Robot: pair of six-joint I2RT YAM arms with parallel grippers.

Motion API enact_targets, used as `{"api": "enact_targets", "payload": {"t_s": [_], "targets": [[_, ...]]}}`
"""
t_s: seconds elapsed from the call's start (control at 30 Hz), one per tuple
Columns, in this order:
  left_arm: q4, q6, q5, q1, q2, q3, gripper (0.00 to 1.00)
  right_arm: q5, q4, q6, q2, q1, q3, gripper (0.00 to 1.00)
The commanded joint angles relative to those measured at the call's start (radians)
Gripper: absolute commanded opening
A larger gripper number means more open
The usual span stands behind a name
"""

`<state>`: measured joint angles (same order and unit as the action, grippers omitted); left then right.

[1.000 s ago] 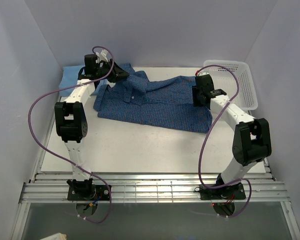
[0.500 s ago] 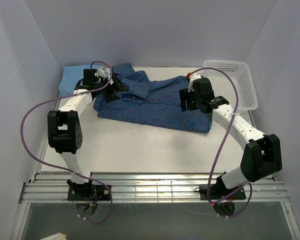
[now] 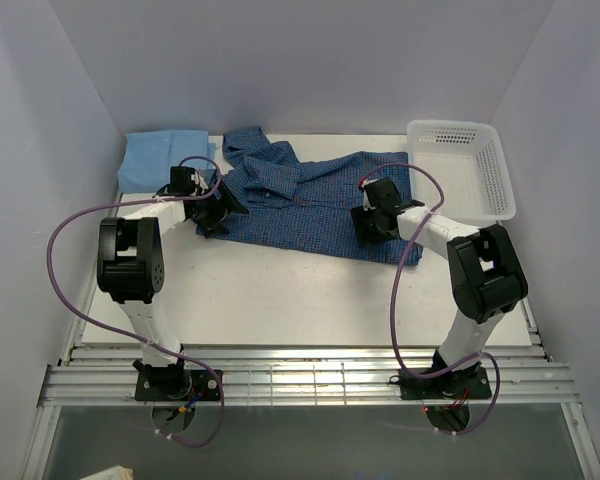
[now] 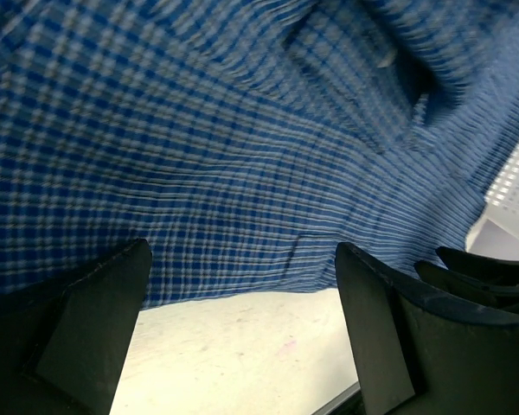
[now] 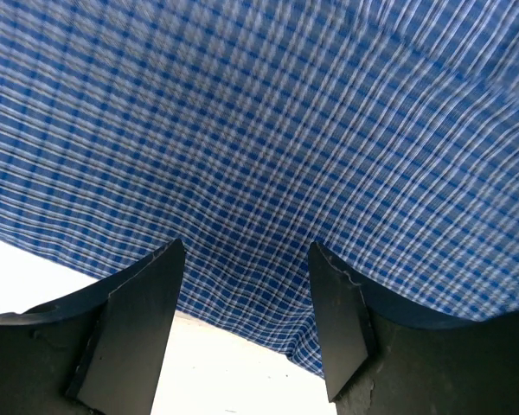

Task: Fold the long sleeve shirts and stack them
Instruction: Fold the shirt

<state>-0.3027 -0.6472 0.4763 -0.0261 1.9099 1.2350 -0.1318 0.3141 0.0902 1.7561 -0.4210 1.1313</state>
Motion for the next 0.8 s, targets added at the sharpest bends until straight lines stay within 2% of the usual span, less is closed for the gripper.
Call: {"api": "enact_targets", "payload": {"t_s": [0.0, 0.13, 0.37, 0.5, 0.57, 0.6, 0.63, 0.77], "targets": [[0.013, 0.001, -0.054, 0.009, -0.002, -0.037, 0.98, -0.008, -0.038, 0.026, -0.007, 0.002, -0.05, 0.65], [-0.006, 0.004, -0.143, 0.011, 0.0, -0.078, 0.98, 0.011, -0.056, 0.042, -0.035, 0.001, -0.134, 0.65], [-0.041, -0.034, -0.162, 0.012, -0.008, -0.21, 0.98, 0.027, -0.061, 0.062, -0.104, 0.001, -0.258, 0.65], [-0.153, -0.075, -0.226, 0.012, -0.11, -0.296, 0.98, 0.034, -0.053, 0.075, -0.151, 0.001, -0.324, 0.65], [-0.202, -0.097, -0.231, 0.012, -0.159, -0.347, 0.98, 0.029, -0.038, 0.083, -0.184, 0.002, -0.35, 0.65], [-0.24, -0.129, -0.199, 0.012, -0.239, -0.43, 0.98, 0.012, -0.017, 0.098, -0.219, 0.001, -0.384, 0.65], [-0.24, -0.129, -0.191, 0.012, -0.239, -0.462, 0.98, 0.012, -0.017, 0.098, -0.219, 0.001, -0.396, 0.66], [-0.398, -0.201, -0.198, -0.018, -0.418, -0.558, 0.98, -0.006, 0.006, 0.117, -0.28, 0.001, -0.45, 0.66]]}}
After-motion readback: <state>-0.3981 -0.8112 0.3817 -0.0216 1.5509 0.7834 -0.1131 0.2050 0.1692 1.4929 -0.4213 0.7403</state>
